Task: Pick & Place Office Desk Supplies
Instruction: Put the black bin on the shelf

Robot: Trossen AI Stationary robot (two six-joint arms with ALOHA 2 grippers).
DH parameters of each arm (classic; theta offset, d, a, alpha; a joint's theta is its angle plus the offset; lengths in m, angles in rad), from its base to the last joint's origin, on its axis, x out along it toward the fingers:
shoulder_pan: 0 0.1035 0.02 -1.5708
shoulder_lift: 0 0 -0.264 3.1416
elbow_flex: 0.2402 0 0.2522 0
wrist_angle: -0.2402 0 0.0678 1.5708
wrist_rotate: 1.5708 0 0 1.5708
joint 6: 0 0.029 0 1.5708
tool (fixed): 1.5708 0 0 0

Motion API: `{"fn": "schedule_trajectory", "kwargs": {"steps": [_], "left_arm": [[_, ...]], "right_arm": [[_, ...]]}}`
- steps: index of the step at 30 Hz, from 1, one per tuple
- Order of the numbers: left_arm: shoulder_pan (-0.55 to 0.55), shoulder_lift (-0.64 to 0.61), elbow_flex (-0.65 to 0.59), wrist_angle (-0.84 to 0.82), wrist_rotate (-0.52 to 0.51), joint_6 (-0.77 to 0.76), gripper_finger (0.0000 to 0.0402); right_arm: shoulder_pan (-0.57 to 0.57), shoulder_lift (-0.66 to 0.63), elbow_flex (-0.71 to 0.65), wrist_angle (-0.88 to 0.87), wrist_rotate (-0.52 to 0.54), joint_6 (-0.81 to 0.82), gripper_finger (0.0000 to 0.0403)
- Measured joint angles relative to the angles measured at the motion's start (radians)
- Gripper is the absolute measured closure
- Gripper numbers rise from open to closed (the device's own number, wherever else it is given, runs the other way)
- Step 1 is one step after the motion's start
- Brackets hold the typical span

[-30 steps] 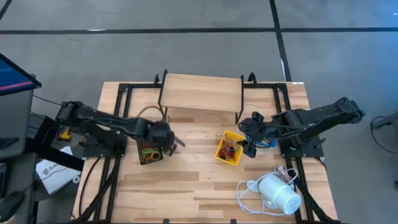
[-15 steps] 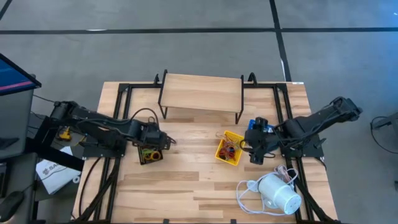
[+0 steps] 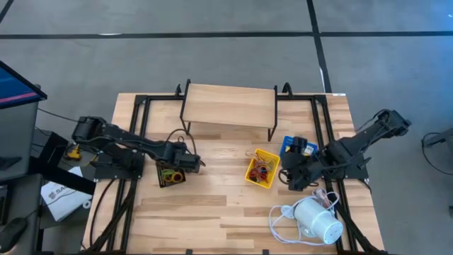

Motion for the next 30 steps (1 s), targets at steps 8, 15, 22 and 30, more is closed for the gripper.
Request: {"fn": "schedule_trajectory", "kwargs": {"steps": [8,15,22,30], "left_arm": [[0.013,-0.070,0.001,0.039,-0.021,0.181,0.0386],[0.010,-0.231,0.062,-0.150,-0.053,0.149,0.0398],[0.015,-0.192,0.345,-0.370,-0.083,0.194,0.0400],[0.145,0.155,0.978,-0.760,-0.154,0.503,0.0400]], "right_arm": [[0.028,0.000,0.000,-0.058,0.092,0.047,0.0117],[0.027,0.000,0.000,-0.097,0.115,0.070,0.0117],[0.027,-0.006,0.000,-0.110,0.155,0.070,0.0117],[0.006,-0.021,0.000,-0.102,0.165,0.070,0.0117]]}}
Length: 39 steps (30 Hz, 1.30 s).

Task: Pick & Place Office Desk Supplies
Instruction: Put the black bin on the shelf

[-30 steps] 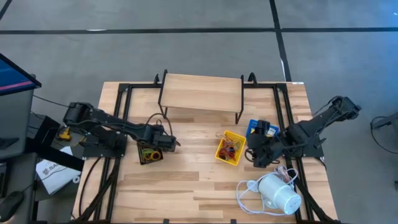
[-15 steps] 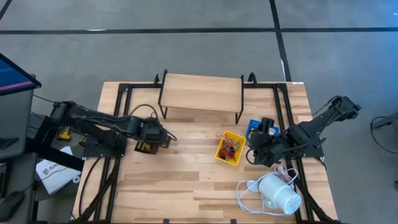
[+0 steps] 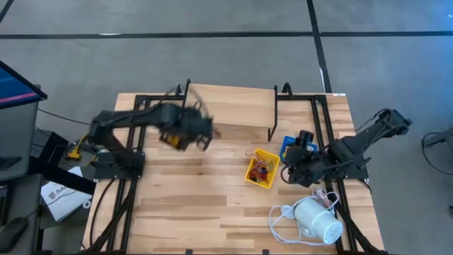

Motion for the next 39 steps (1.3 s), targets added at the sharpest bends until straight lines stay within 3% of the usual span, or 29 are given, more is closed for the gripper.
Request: {"fn": "schedule_trajectory", "kwargs": {"steps": [6,12,25,31,39], "left_arm": [[0.265,0.159,0.308,0.029,-0.010,0.263,0.0401],[0.408,0.252,0.359,0.044,-0.004,0.350,0.0401],[0.422,0.417,0.359,0.163,0.082,0.333,0.0401],[0.423,0.405,0.359,0.231,0.074,0.296,0.0384],[0.420,0.347,0.359,0.268,0.072,0.327,0.0328]], "right_arm": [[-0.009,-0.004,0.000,0.010,-0.002,-0.001,0.0117],[-0.008,-0.004,0.000,0.016,-0.002,-0.007,0.0117],[-0.007,-0.004,0.000,0.017,0.013,-0.027,0.0117],[0.017,-0.003,-0.021,0.015,0.013,-0.013,0.0117],[0.035,-0.003,-0.032,-0.003,0.013,0.018,0.0117]]}}
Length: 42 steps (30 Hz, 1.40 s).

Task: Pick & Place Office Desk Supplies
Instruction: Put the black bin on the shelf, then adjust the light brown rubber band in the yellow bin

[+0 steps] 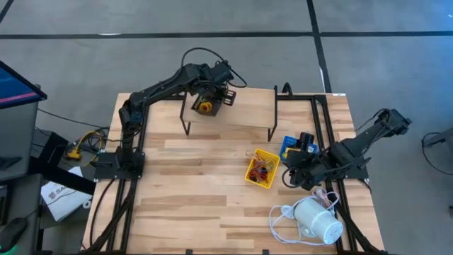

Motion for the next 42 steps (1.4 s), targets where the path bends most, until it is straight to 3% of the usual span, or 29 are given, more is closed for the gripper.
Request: {"fn": "schedule_trajectory", "kwargs": {"steps": [6,15,25,32,36,40,42], "left_arm": [[0.010,-0.001,-0.036,0.024,-0.039,0.001,0.0304],[0.016,0.003,-0.167,0.078,-0.035,0.003,0.0311],[0.011,-0.037,-0.175,0.178,-0.037,0.037,0.0314],[0.002,-0.124,-0.175,0.213,-0.059,0.188,0.0314],[-0.117,-0.233,-0.175,0.283,-0.069,0.441,0.0314],[-0.382,-0.336,-0.256,0.371,-0.107,0.662,0.0314],[-0.519,-0.355,-0.342,0.462,-0.192,0.749,0.0314]], "right_arm": [[0.000,0.000,0.000,0.000,0.000,0.005,0.0117],[0.013,0.000,0.000,0.000,0.000,0.008,0.0117],[0.013,0.000,0.000,-0.002,0.000,0.008,0.0117],[0.013,0.000,0.000,-0.006,0.043,0.008,0.0117],[0.006,0.000,-0.018,-0.006,0.109,0.054,0.0117],[-0.085,0.005,-0.082,0.085,-0.064,0.041,0.0117],[-0.143,0.011,-0.114,0.155,-0.162,0.019,0.0117]]}}
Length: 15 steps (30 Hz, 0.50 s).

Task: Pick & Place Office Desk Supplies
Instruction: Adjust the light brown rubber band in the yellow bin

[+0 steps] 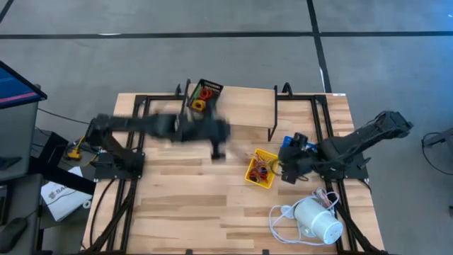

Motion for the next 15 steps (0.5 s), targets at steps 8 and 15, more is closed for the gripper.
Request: {"fn": "schedule_trajectory", "kwargs": {"steps": [8,15], "left_arm": [[-0.138,0.085,-0.333,0.169,-0.058,0.107,0.0314],[0.052,0.157,-0.462,0.373,0.074,-0.150,0.0314]], "right_arm": [[-0.095,0.080,-0.015,0.136,-0.232,-0.177,0.0117],[-0.101,0.255,0.037,0.089,-0.309,-0.168,0.0117]]}}
